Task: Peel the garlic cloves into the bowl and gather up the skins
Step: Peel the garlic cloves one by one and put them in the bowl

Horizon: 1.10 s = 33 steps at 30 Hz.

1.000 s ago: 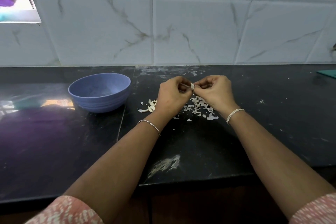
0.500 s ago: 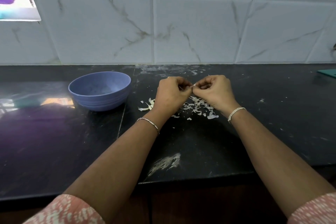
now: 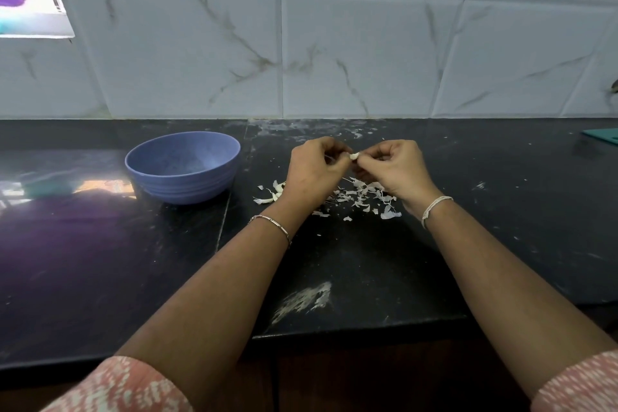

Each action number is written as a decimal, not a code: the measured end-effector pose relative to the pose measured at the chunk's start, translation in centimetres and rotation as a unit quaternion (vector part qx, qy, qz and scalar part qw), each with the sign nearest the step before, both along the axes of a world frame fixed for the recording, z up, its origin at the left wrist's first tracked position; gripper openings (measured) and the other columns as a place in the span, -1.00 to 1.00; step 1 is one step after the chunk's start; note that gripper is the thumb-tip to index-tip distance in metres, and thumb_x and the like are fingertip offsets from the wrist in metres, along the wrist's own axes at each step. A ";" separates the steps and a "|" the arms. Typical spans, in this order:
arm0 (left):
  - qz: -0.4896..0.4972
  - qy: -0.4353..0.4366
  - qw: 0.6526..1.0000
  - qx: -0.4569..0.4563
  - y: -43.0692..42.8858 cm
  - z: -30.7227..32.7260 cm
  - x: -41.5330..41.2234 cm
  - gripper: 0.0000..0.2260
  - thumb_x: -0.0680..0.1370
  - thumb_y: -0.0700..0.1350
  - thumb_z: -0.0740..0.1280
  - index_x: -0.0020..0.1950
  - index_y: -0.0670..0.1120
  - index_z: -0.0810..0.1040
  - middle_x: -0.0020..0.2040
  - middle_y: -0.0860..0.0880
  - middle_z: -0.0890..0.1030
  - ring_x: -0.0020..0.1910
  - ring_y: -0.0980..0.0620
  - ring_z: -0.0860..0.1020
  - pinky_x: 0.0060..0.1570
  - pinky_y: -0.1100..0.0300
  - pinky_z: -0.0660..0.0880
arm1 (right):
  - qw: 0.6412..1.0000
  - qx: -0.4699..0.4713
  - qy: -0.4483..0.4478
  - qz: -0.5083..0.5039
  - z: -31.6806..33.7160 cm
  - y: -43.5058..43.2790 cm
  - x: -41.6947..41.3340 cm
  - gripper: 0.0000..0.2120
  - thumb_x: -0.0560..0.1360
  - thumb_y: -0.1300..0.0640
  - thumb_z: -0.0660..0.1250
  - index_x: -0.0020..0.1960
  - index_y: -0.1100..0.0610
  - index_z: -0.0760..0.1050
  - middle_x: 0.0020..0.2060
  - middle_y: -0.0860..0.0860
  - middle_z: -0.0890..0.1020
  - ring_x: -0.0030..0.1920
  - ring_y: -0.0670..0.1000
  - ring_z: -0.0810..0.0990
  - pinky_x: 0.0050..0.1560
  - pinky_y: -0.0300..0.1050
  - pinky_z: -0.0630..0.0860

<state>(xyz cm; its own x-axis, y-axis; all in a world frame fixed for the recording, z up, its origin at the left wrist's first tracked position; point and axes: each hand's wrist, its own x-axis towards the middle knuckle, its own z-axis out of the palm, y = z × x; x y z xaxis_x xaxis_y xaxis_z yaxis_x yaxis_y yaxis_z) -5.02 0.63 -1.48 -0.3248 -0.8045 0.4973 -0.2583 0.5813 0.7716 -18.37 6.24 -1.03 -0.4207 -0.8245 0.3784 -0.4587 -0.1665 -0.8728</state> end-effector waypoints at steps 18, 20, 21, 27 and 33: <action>0.025 -0.006 1.000 -0.015 0.0 0.0 0.0 -0.96 0.46 -0.17 0.45 -0.10 -0.09 0.67 -0.35 0.13 0.57 -0.37 0.20 0.51 -0.22 0.30 0.52 | 0.984 -0.046 0.164 -0.047 -0.3 -0.5 0.0 -0.92 0.44 0.19 0.46 -0.08 0.11 0.70 -0.30 -0.10 0.68 -0.28 -0.19 0.65 -0.17 -0.35 0.59; 0.032 -0.009 0.999 -0.022 0.0 0.1 0.0 -0.95 0.46 -0.16 0.46 -0.10 -0.10 0.66 -0.33 0.12 0.59 -0.34 0.19 0.52 -0.21 0.31 0.52 | 0.978 -0.048 0.192 -0.066 -0.3 -0.5 0.0 -0.93 0.44 0.17 0.45 -0.09 0.10 0.70 -0.33 -0.12 0.66 -0.30 -0.22 0.63 -0.19 -0.37 0.57; 0.036 -0.009 0.999 -0.025 0.1 0.1 0.0 -0.95 0.45 -0.16 0.46 -0.10 -0.10 0.66 -0.31 0.10 0.60 -0.32 0.16 0.54 -0.18 0.28 0.53 | 0.975 -0.046 0.207 -0.071 -0.3 -0.4 -0.1 -0.94 0.44 0.16 0.45 -0.11 0.10 0.70 -0.35 -0.12 0.65 -0.30 -0.22 0.62 -0.18 -0.36 0.56; 0.046 -0.031 0.997 -0.049 0.2 0.3 0.3 -0.93 0.46 -0.17 0.45 -0.07 -0.10 0.67 -0.21 0.02 0.67 -0.18 0.05 0.62 -0.02 0.09 0.58 | 0.969 -0.043 0.230 -0.073 -0.4 -0.5 0.0 -0.92 0.46 0.16 0.43 -0.08 0.10 0.69 -0.31 -0.12 0.65 -0.27 -0.18 0.62 -0.09 -0.29 0.57; 0.043 -0.058 0.995 -0.070 0.2 0.2 0.3 -0.92 0.48 -0.16 0.44 -0.05 -0.09 0.67 -0.18 0.02 0.67 -0.16 0.06 0.61 -0.02 0.07 0.58 | 0.972 -0.045 0.222 -0.062 -0.4 -0.7 -0.1 -0.92 0.46 0.15 0.44 -0.07 0.10 0.69 -0.27 -0.08 0.69 -0.26 -0.19 0.62 -0.16 -0.37 0.56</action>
